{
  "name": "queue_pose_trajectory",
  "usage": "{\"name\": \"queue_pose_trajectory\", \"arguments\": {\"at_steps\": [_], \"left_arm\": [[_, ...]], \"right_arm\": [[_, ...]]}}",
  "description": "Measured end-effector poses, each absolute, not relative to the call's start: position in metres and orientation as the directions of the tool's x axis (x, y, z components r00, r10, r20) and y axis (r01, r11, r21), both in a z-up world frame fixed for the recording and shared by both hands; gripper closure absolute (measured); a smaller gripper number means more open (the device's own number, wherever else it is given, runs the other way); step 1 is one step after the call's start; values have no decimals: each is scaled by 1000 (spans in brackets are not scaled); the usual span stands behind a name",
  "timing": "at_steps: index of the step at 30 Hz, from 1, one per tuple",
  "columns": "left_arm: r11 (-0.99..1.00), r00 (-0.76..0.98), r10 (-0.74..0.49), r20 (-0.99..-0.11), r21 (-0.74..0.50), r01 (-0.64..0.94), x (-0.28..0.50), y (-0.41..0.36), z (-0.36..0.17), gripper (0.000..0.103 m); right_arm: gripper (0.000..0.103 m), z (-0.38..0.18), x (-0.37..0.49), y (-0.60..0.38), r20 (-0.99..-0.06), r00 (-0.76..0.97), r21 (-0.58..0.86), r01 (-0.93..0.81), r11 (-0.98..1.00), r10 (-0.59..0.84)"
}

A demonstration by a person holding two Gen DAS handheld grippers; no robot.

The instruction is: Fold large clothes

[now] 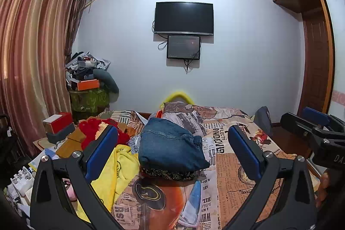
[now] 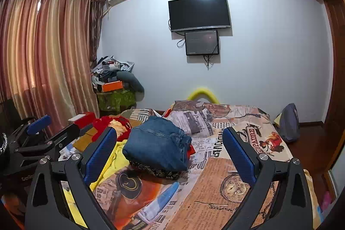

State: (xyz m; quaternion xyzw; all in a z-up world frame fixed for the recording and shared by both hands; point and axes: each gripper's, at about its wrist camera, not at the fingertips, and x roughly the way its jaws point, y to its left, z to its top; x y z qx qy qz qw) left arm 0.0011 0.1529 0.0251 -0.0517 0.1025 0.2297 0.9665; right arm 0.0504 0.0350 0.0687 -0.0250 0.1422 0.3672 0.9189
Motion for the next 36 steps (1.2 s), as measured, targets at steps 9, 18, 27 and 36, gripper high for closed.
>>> {"name": "queue_pose_trajectory", "arguments": {"at_steps": [9,18,27,36], "left_arm": [[898,880,414,-231,-55,-437,4,152,25,0],[918,899,368,-236,-62,-392,6,152,26,0],[917,901,368,-231,-69,-393,3,154,27,0],[912,897,378,-230,-73,-403,1,155,28,0]], "right_arm": [[5,69,52,34,-283,688,71,-680,730,668],[5,69,53,33,-282,688,71,-679,730,668],[5,69,54,34,-281,695,79,-671,737,662],[5,69,52,34,-280,695,79,-671,737,663]]}}
